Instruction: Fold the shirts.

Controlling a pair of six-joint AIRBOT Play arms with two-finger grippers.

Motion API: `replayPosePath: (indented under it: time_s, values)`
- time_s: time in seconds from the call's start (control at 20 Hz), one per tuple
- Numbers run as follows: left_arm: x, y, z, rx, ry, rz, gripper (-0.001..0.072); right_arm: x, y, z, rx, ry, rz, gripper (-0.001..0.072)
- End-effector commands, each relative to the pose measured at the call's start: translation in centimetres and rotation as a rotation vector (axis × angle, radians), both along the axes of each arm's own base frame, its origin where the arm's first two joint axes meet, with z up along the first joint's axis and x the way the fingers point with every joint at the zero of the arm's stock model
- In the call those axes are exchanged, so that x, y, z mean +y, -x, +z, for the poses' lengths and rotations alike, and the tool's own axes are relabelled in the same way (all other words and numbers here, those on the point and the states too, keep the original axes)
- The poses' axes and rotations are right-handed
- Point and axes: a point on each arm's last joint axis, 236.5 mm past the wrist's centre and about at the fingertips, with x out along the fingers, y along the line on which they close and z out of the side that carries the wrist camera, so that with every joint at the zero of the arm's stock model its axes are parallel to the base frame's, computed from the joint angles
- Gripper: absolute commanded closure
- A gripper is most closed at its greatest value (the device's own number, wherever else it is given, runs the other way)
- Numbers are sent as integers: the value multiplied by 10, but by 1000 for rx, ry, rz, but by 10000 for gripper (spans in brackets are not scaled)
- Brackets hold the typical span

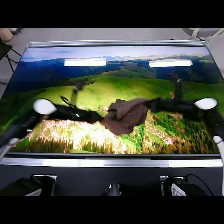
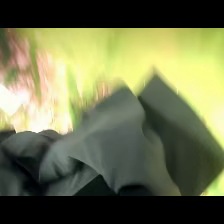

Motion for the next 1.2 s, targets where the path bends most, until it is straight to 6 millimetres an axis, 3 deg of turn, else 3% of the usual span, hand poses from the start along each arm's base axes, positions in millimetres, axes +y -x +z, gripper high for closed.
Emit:
replayPosePath:
  time_s: [0.0, 0.05, 0.1, 0.15, 0.2, 0.3, 0.45, 0.6, 0.7, 0.85, 0.95, 1.05, 1.15]
  values:
    - [63, -16, 242, -639, 182, 156, 685, -2, 16, 201, -492, 72, 61, 688]
    - [93, -4, 316, -824, 239, 257, 685, -4, 39, 264, -664, 125, 43, 688]
    - [121, 17, 377, -984, 288, 349, 685, -8, 68, 321, -835, 209, 2, 688]
    - [144, 44, 424, -1115, 326, 418, 685, -14, 97, 360, -948, 274, -49, 688]
    - [157, 66, 451, -1190, 356, 460, 684, -23, 124, 390, -1012, 306, -125, 688]
    - [160, 86, 462, -1199, 394, 469, 684, -35, 157, 408, -1022, 305, -231, 687]
    - [153, 74, 441, -1152, 333, 432, 685, -39, 165, 374, -874, 354, -216, 686]
    - [146, 45, 402, -1051, 281, 413, 685, -36, 151, 321, -676, 414, -109, 686]
    - [138, 23, 355, -935, 232, 386, 685, -40, 132, 272, -486, 457, -21, 686]
    - [132, -14, 258, -715, 158, 381, 684, -51, 99, 174, -131, 482, 137, 686]
    - [129, -31, 182, -550, 105, 380, 684, -56, 65, 104, 43, 448, 188, 687]
    - [126, -42, 111, -409, 68, 398, 684, -62, 18, 30, 168, 386, 125, 687]
    - [120, -48, 59, -306, 37, 407, 683, -58, -22, -22, 237, 281, 47, 686]
